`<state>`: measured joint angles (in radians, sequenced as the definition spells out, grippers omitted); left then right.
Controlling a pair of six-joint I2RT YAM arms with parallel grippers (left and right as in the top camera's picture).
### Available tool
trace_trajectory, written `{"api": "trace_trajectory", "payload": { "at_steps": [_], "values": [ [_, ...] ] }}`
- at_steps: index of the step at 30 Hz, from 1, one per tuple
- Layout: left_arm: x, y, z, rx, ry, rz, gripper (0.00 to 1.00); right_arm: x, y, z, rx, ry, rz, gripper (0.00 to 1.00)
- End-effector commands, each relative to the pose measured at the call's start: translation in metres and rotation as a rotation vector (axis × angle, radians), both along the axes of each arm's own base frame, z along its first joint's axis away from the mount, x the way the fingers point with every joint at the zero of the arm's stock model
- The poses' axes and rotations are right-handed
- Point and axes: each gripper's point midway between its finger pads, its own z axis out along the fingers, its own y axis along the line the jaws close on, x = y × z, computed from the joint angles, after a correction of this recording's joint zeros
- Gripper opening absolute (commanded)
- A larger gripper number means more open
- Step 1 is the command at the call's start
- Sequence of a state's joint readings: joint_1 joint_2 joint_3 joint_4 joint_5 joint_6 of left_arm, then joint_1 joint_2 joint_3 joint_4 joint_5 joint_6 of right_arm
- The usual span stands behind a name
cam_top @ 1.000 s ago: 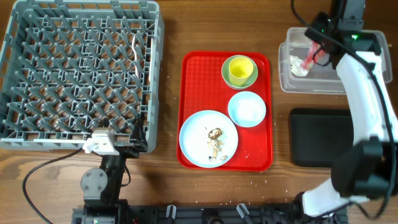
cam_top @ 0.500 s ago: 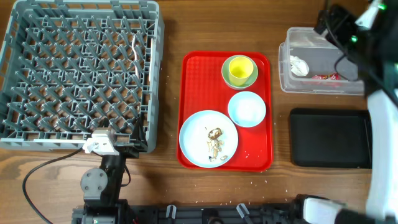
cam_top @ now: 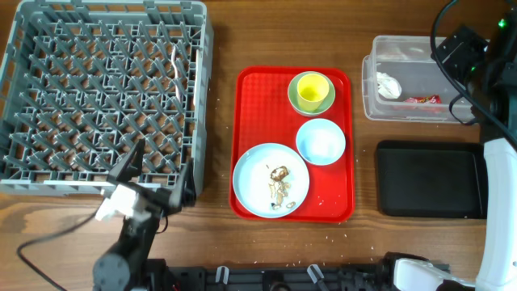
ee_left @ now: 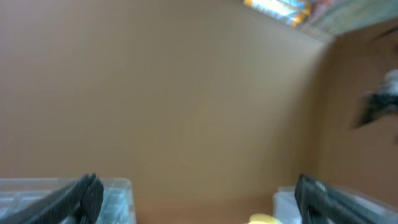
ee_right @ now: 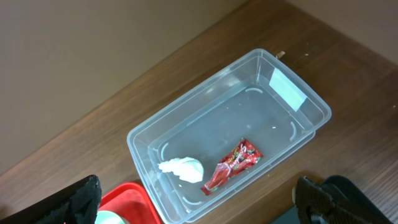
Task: Sort waste into correct bins and load items into the dishwasher rack
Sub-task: 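Reach the left gripper to the yellow cup and grasp it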
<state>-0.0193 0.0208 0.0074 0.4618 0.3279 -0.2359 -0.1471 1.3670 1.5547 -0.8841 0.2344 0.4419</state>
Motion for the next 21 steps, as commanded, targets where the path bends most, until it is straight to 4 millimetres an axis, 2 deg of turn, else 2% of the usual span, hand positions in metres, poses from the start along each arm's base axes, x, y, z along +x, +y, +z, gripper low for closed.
{"api": "trace_trajectory", "payload": {
  "at_steps": [1, 4, 6, 7, 10, 11, 13, 15, 16, 17, 18, 19, 21],
  "values": [
    [-0.029, -0.028, 0.045, 0.038, -0.112, -0.187, 1.0, -0.001, -0.007, 0.0, -0.019, 0.005, -0.032, 1.0],
    [-0.021, -0.046, 0.086, 0.097, -0.021, -0.296, 1.0, -0.001, -0.007, 0.0, -0.019, 0.005, -0.033, 1.0],
    [0.001, -0.073, 0.112, 0.185, 0.145, -0.489, 1.0, -0.001, -0.007, 0.0, -0.019, 0.005, -0.033, 1.0],
    [0.012, -0.08, 0.116, 0.205, 0.216, -0.546, 1.0, -0.001, -0.007, 0.0, -0.019, 0.005, -0.033, 1.0],
    [0.078, -0.099, 0.109, 0.254, 0.53, -0.616, 1.0, -0.001, -0.007, 0.0, -0.019, 0.005, -0.032, 1.0],
    [0.115, -0.118, 0.09, 0.303, 0.719, -0.602, 1.0, -0.001, -0.007, 0.0, -0.019, 0.004, -0.033, 1.0],
    [0.15, -0.14, 0.064, 0.385, 0.884, -0.512, 1.0, -0.001, -0.007, 0.0, -0.019, 0.005, -0.032, 1.0],
    [0.184, -0.177, 0.027, 0.517, 0.985, -0.39, 1.0, -0.001, -0.007, 0.0, -0.019, 0.005, -0.032, 1.0],
    [0.193, -0.191, 0.015, 0.553, 0.991, -0.363, 1.0, -0.001, -0.007, 0.0, -0.019, 0.005, -0.032, 1.0],
    [0.203, -0.218, -0.015, 0.607, 1.001, -0.348, 1.0, -0.001, -0.007, 0.0, -0.019, 0.005, -0.032, 1.0],
    [0.204, -0.234, -0.032, 0.629, 1.011, -0.373, 1.0, -0.001, -0.007, 0.0, -0.019, 0.005, -0.032, 1.0],
    [0.203, -0.253, -0.057, 0.658, 1.039, -0.403, 1.0, -0.001, -0.007, 0.0, -0.019, 0.004, -0.033, 1.0],
    [0.203, -0.279, -0.083, 0.686, 1.038, -0.44, 1.0, -0.001, -0.007, 0.0, -0.019, 0.005, -0.032, 1.0]
  ]
}}
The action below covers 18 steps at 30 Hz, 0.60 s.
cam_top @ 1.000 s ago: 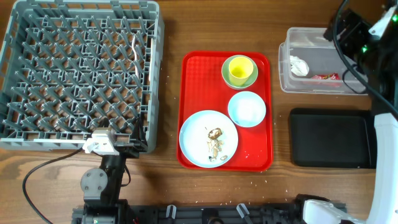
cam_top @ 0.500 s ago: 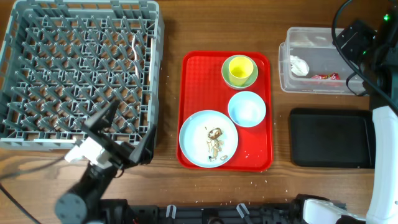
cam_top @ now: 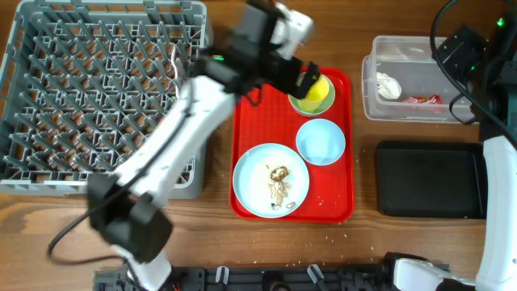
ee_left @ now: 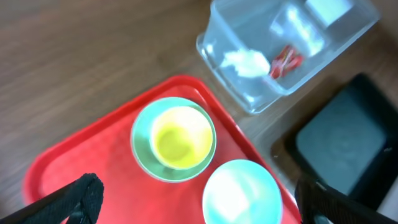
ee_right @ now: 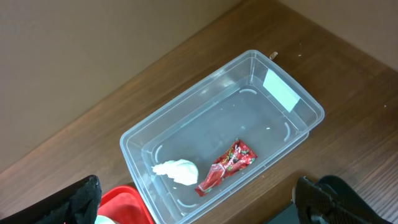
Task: Sort waste into correct bins and load items into the dishwasher rack
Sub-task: 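Reach the left gripper to the yellow cup and grasp it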
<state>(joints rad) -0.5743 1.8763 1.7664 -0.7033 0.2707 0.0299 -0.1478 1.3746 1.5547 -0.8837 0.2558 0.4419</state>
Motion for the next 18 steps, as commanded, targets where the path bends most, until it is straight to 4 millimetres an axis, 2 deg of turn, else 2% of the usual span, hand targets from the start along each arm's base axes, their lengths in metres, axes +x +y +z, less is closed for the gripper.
{"api": "trace_trajectory", "payload": {
  "at_steps": [1, 3, 5, 7, 9, 12, 14, 18],
  "values": [
    [0.009, -0.029, -0.033, 0.065, -0.037, -0.025, 1.0, -0.001, -0.003, 0.002, -0.007, -0.004, -0.015, 1.0],
    [0.005, -0.048, -0.045, 0.067, -0.047, -0.065, 1.0, -0.001, -0.003, 0.002, -0.006, -0.004, -0.015, 1.0],
    [-0.007, -0.075, -0.066, 0.109, -0.091, -0.176, 0.86, -0.001, -0.003, 0.002, -0.007, -0.004, -0.015, 1.0],
    [-0.008, -0.089, -0.085, 0.163, -0.133, -0.203, 0.81, -0.001, -0.003, 0.002, -0.007, -0.004, -0.015, 1.0],
    [-0.001, -0.092, -0.101, 0.232, -0.178, -0.159, 0.71, -0.001, -0.003, 0.002, -0.007, -0.004, -0.015, 1.0],
    [0.008, -0.091, -0.121, 0.336, -0.238, -0.088, 0.69, -0.001, -0.003, 0.002, -0.007, -0.003, -0.015, 1.0],
    [0.013, -0.088, -0.127, 0.361, -0.251, -0.064, 0.64, -0.001, -0.003, 0.002, -0.007, -0.003, -0.015, 1.0],
    [0.023, -0.083, -0.124, 0.345, -0.254, -0.03, 0.59, -0.001, -0.003, 0.001, -0.006, -0.001, -0.015, 1.0]
  ]
}}
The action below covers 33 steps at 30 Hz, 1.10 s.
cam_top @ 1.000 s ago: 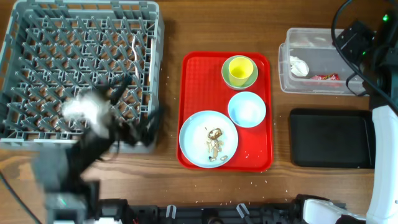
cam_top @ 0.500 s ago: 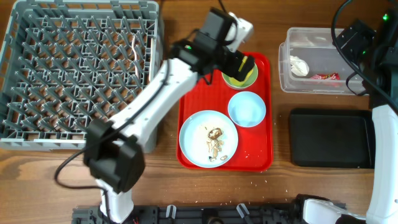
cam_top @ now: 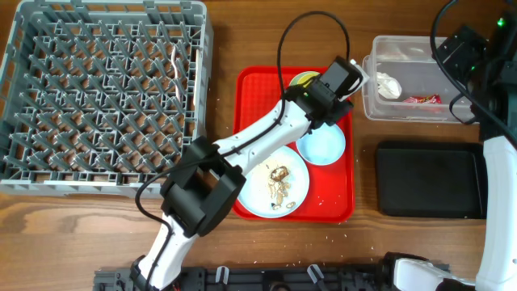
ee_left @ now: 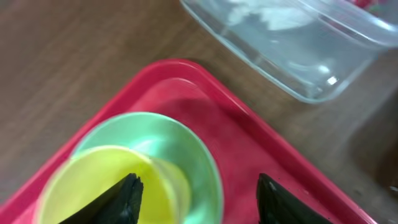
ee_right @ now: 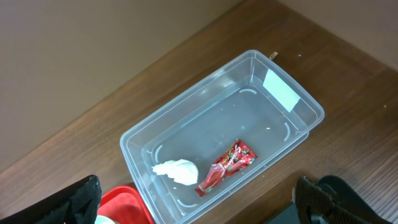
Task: Sort waste into correct bins and load items into the dishwasher rack
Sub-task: 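Reach the left gripper to the yellow cup and grasp it, then carry the yellow cup into the dish rack and release it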
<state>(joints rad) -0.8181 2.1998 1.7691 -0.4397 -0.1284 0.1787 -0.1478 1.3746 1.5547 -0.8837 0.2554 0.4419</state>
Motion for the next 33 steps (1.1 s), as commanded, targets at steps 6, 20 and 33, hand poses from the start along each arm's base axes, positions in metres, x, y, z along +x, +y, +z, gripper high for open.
{"api": "trace_trajectory", "payload": {
  "at_steps": [6, 20, 33],
  "values": [
    [0.013, 0.015, 0.0, 0.012, -0.005, 0.08, 0.43, 0.0, -0.003, 0.0, -0.006, 0.003, -0.015, 1.0],
    [0.001, 0.011, 0.03, -0.109, 0.07, 0.116, 0.04, 0.001, -0.003, -0.003, -0.005, 0.009, -0.016, 1.0],
    [0.058, 0.281, 0.206, -1.02, 0.546, 0.318, 0.04, 0.001, -0.003, -0.003, -0.005, 0.009, -0.016, 1.0]
  ]
}}
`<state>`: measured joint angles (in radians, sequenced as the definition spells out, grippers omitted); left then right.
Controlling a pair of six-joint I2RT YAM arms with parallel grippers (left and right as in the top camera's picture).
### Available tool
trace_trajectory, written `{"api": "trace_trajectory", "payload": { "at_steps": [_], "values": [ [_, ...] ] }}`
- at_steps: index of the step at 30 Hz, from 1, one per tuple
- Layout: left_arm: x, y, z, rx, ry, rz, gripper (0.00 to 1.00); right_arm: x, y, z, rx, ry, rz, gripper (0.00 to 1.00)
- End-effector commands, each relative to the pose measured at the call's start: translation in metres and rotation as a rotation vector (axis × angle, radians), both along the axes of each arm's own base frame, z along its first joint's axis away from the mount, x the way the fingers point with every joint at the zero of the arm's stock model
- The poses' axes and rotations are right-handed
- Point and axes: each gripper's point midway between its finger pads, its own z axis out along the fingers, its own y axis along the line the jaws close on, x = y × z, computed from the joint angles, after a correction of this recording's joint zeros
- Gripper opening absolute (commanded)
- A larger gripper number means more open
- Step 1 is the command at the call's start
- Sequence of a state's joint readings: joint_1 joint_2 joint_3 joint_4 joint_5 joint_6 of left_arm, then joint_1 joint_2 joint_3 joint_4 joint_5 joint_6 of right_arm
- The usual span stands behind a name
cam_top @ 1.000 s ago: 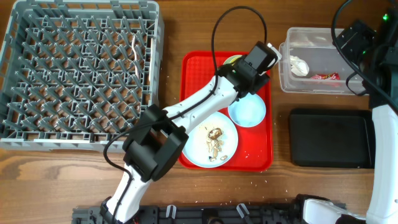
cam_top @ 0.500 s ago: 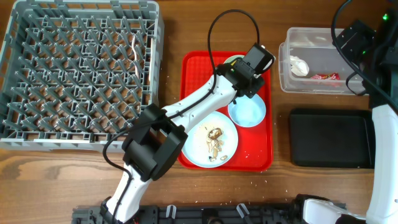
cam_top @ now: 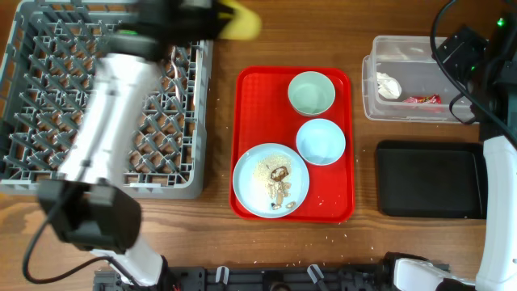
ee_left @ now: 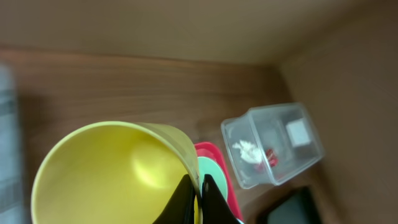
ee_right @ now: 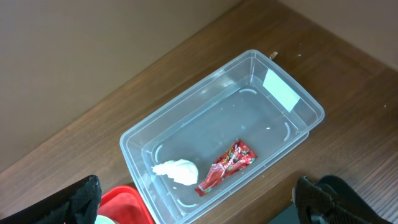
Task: Sort waste into correct bins and load items into the dishwasher rack
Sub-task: 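Carry the yellow cup into the dish rack and release it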
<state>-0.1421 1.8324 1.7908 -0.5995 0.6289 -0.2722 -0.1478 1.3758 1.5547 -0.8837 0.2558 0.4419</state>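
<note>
My left gripper [ee_left: 198, 182] is shut on the rim of a yellow cup [ee_left: 112, 174], one finger inside and one outside. In the overhead view the cup [cam_top: 241, 24] hangs at the far right corner of the grey dishwasher rack [cam_top: 48, 174]. The red tray [cam_top: 247, 129] holds a bare green saucer [cam_top: 312, 93], a blue bowl [cam_top: 321, 141] and a white plate [cam_top: 257, 182] with food scraps [cam_top: 279, 179]. My right gripper [ee_right: 198, 190] is open above the clear bin [ee_right: 205, 118], which holds a white tissue [ee_right: 180, 171] and a red wrapper [ee_right: 229, 165].
A black bin [cam_top: 432, 179] sits at the front right, just below the clear bin [cam_top: 376, 101]. My left arm [cam_top: 105, 121] stretches across the rack from the front. Crumbs lie on the wood in front of the tray.
My left gripper was open around the yellow cup's rim on the green saucer. It is now shut on the rim and holds the cup by the rack's far right corner. The saucer stays on the tray.
My left gripper was first open at the table's front left, by the rack's front edge. Then it was above the cup on the tray, then low around the cup's rim, and now holds the cup beside the rack. My right gripper stayed open over the clear bin.
</note>
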Motion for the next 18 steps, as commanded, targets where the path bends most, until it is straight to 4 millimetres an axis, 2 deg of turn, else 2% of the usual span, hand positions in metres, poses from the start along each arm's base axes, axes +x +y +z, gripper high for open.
{"api": "trace_trajectory", "payload": {
  "at_steps": [1, 2, 5, 7, 16, 18],
  "values": [
    [-0.014, 0.079, 0.001, -0.34, 0.196, -0.065, 0.04, 0.001, -0.003, -0.002, -0.005, 0.007, -0.015, 1.0],
    [-0.013, 0.108, -0.004, -0.392, 0.233, -0.029, 0.04, 0.001, -0.003, -0.002, -0.005, 0.008, -0.015, 1.0],
    [-0.017, 0.164, -0.02, -0.557, 0.323, 0.021, 0.04, 0.001, -0.003, -0.002, -0.005, 0.007, -0.015, 1.0],
    [-0.015, 0.178, -0.031, -0.614, 0.359, 0.029, 0.04, 0.001, -0.003, -0.002, -0.005, 0.007, -0.015, 1.0],
    [-0.003, 0.229, -0.118, -0.825, 0.537, 0.106, 0.04, 0.001, -0.003, -0.002, -0.005, 0.008, -0.015, 1.0],
    [-0.003, 0.24, -0.13, -0.858, 0.553, 0.123, 0.04, 0.001, -0.003, -0.002, -0.005, 0.008, -0.015, 1.0]
  ]
}}
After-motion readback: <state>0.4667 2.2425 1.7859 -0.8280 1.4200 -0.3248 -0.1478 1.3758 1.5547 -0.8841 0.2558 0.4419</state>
